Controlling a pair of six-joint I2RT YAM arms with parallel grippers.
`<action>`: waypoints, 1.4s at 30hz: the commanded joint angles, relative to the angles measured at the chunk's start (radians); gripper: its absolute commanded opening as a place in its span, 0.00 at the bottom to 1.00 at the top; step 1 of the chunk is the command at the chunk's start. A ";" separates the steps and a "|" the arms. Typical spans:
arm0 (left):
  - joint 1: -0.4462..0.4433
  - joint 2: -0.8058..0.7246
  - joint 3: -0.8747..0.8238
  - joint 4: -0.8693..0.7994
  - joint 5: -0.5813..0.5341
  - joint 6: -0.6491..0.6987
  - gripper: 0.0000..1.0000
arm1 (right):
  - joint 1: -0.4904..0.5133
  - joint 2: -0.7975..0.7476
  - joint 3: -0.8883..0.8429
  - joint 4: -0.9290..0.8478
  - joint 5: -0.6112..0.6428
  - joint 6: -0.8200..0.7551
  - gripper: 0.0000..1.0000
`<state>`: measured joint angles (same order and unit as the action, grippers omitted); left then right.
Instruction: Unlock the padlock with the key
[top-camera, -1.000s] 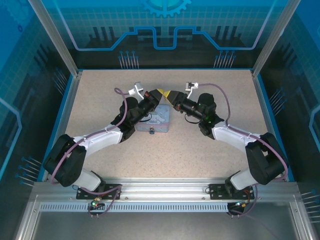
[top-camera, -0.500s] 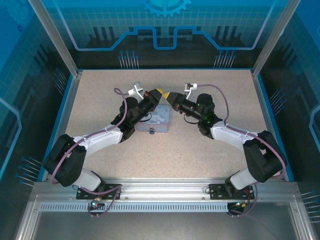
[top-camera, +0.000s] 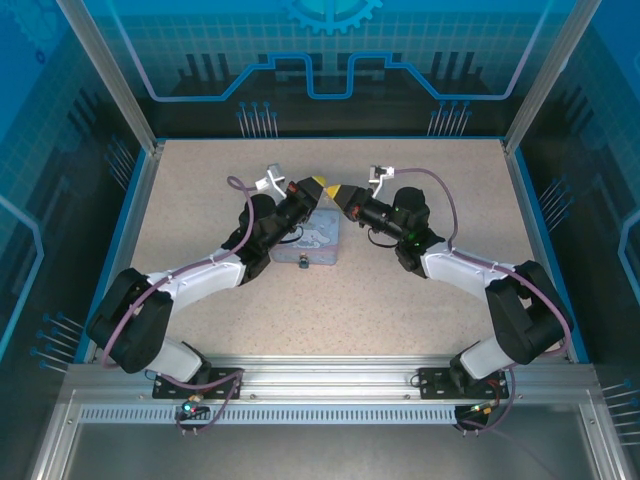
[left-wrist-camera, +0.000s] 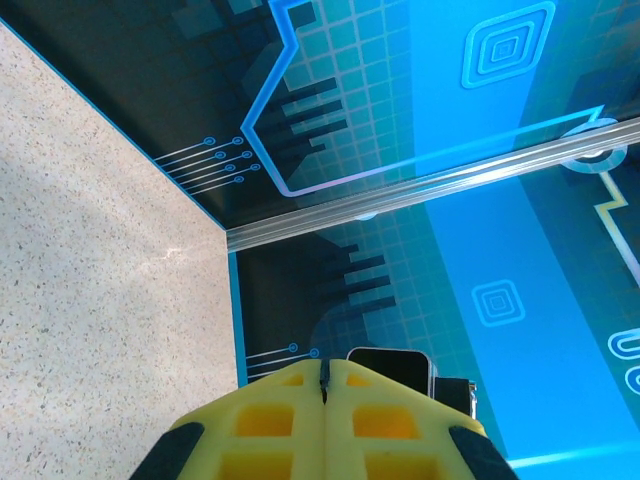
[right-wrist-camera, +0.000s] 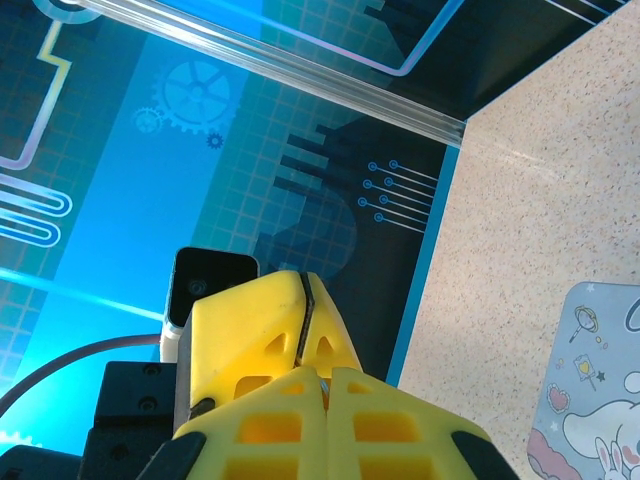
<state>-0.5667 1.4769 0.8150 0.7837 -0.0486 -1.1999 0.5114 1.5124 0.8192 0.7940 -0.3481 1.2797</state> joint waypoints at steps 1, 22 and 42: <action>-0.008 -0.004 -0.008 0.057 -0.016 -0.001 0.00 | 0.000 0.011 0.002 0.005 -0.011 -0.011 0.00; 0.019 -0.081 -0.005 -0.046 -0.022 0.048 0.75 | -0.053 -0.054 -0.091 -0.012 -0.023 -0.010 0.00; 0.022 -0.476 -0.351 -0.761 0.089 0.483 0.99 | -0.120 -0.051 0.121 -0.611 -0.116 -0.299 0.00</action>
<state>-0.5049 0.9977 0.5034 0.0490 0.0807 -0.7906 0.3988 1.4113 0.8726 0.2638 -0.4290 1.0275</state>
